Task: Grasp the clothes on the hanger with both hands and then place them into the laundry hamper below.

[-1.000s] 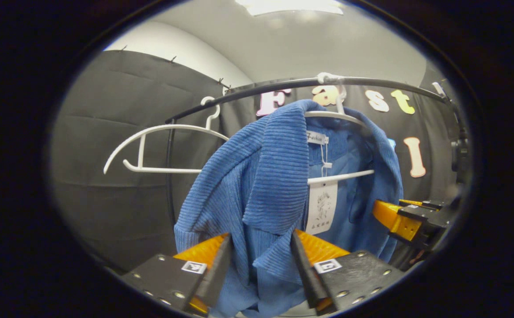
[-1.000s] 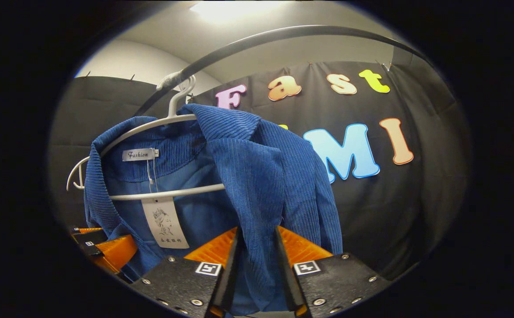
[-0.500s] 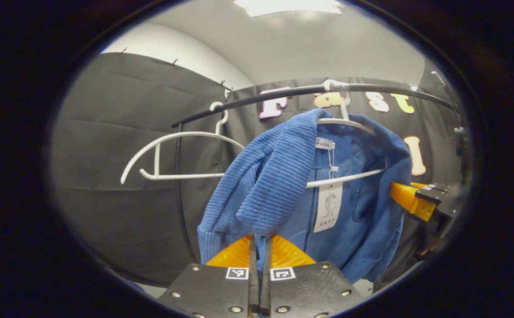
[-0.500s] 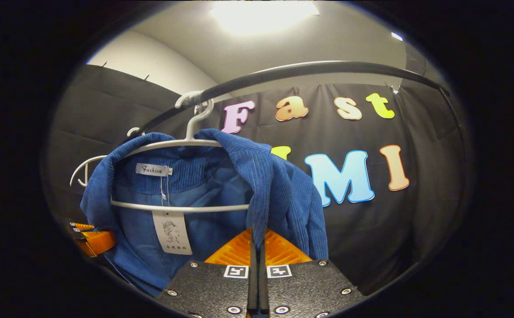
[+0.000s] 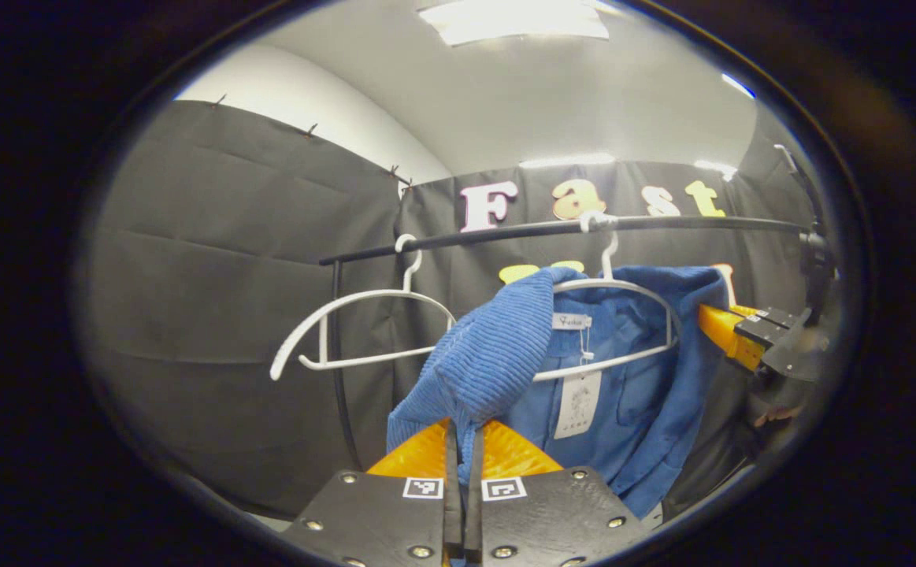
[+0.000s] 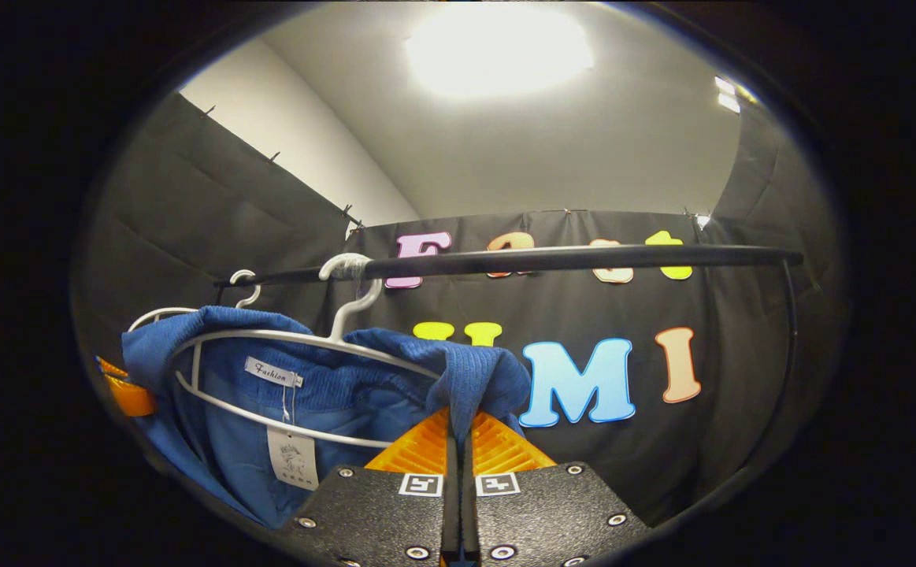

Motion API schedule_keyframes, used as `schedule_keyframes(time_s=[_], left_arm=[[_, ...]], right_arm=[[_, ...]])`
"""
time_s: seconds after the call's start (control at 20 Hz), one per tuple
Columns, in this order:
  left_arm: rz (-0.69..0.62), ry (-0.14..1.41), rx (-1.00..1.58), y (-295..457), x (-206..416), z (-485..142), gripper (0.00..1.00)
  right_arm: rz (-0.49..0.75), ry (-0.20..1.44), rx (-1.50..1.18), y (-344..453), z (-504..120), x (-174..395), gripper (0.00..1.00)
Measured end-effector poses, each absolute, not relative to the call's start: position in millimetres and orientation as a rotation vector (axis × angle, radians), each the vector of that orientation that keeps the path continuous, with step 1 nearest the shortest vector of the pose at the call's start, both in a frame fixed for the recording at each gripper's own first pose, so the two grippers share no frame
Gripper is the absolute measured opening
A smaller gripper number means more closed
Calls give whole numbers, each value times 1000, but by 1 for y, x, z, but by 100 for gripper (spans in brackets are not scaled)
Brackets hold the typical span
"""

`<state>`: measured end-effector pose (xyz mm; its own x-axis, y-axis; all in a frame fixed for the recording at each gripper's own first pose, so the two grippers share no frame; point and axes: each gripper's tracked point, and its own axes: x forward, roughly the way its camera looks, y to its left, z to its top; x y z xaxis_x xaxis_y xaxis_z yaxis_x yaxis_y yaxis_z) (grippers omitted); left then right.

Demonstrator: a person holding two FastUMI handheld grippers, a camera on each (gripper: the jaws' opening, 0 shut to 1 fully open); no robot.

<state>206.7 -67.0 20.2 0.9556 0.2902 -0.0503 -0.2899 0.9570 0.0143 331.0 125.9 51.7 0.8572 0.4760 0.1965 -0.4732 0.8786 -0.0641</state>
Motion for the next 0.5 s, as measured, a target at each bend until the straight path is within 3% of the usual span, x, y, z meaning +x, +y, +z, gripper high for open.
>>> schedule_keyframes(time_s=[0.25,0.35,0.4,0.5], left_arm=[[328,-6,42,-42,186,65,7],[343,-25,51,-30,187,78,0],[349,-34,53,-24,188,84,7],[364,-47,65,-8,188,88,2]], right_arm=[[461,-258,-18,116,73,336,1],[439,-282,-34,111,81,343,1],[432,-293,-42,110,85,344,0],[422,-310,-56,106,91,348,1]])
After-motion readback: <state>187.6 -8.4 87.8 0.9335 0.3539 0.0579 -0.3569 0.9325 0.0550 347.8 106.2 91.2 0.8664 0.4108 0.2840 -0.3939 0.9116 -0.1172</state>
